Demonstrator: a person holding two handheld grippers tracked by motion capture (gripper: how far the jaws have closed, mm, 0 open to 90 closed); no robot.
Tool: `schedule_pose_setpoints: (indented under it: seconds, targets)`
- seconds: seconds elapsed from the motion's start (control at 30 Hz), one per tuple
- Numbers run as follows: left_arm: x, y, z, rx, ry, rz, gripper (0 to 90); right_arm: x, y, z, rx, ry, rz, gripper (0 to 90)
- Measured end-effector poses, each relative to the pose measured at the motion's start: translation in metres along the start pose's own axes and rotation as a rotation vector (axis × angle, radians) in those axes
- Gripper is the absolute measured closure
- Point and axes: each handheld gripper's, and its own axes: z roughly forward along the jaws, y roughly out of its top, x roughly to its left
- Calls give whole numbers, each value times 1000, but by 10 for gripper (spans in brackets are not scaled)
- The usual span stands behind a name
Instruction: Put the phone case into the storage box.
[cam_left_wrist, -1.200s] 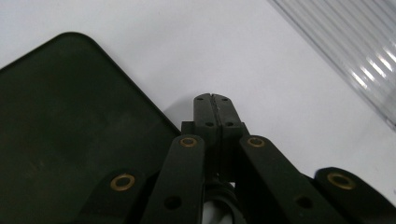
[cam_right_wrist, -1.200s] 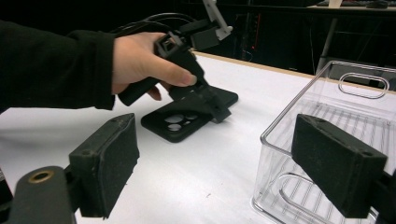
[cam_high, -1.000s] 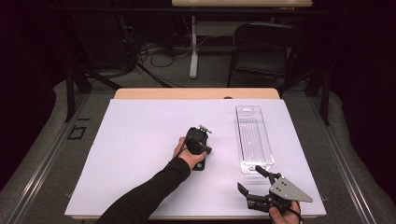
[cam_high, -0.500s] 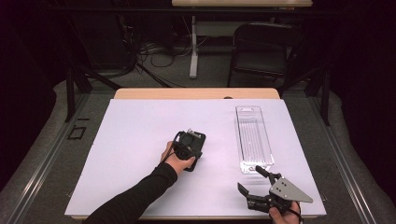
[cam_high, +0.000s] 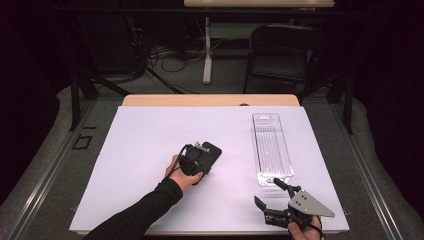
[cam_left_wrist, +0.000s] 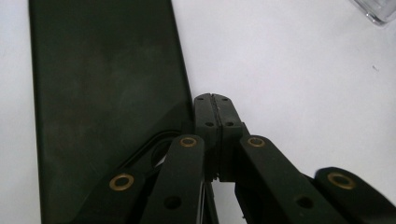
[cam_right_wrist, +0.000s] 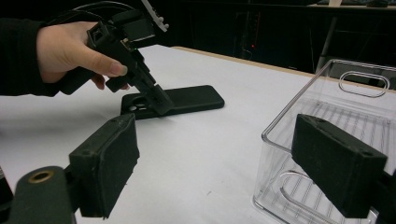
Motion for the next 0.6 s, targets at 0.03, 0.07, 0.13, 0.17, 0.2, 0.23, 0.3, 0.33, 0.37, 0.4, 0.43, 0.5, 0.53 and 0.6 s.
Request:
schedule_pose_setpoints:
  seconds: [0.03, 0.07, 0.13, 0.17, 0.2, 0.23, 0.3, 0.33, 0.37, 0.4, 0.43, 0.5, 0.53, 0.6]
  targets:
    - [1, -1, -1, 5, 0, 0, 900, 0, 0, 0, 1, 0, 0, 142]
    - [1, -1, -1, 5, 0, 0, 900, 0, 0, 0, 0, 0, 0, 142]
    - [2, -4, -3, 8, 1, -1, 900, 0, 0, 0, 1, 0, 0, 143]
    - [2, -7, -4, 14, -1, -4, 900, 1, 0, 0, 2, 0, 1, 142]
    - [2, -7, -4, 14, -1, -4, 900, 1, 0, 0, 0, 0, -1, 143]
    - [3, -9, -5, 19, 1, 1, 900, 1, 0, 0, 0, 0, -1, 143]
    - [3, -13, -7, 29, 10, 11, 900, 1, 0, 0, 3, 1, 1, 143]
    - [4, -16, -8, 38, 14, 12, 900, 1, 0, 0, 3, 1, -4, 143]
    - [6, -17, -9, 44, 18, 14, 900, 1, 0, 0, 1, 1, -3, 142]
    - [7, -19, -9, 42, 22, 9, 900, 1, 0, 0, 4, 2, -4, 143]
    - [9, -21, -10, 43, 22, 3, 900, 1, 0, 0, 5, 2, -4, 143]
    - [12, -23, -12, 43, 19, -2, 900, 1, 0, 1, 3, 1, -3, 142]
    - [12, -24, -12, 39, 23, -6, 900, 1, 0, 1, 3, 1, -3, 143]
    - [14, -25, -13, 41, 22, -6, 900, 1, 0, 1, 4, 1, -2, 143]
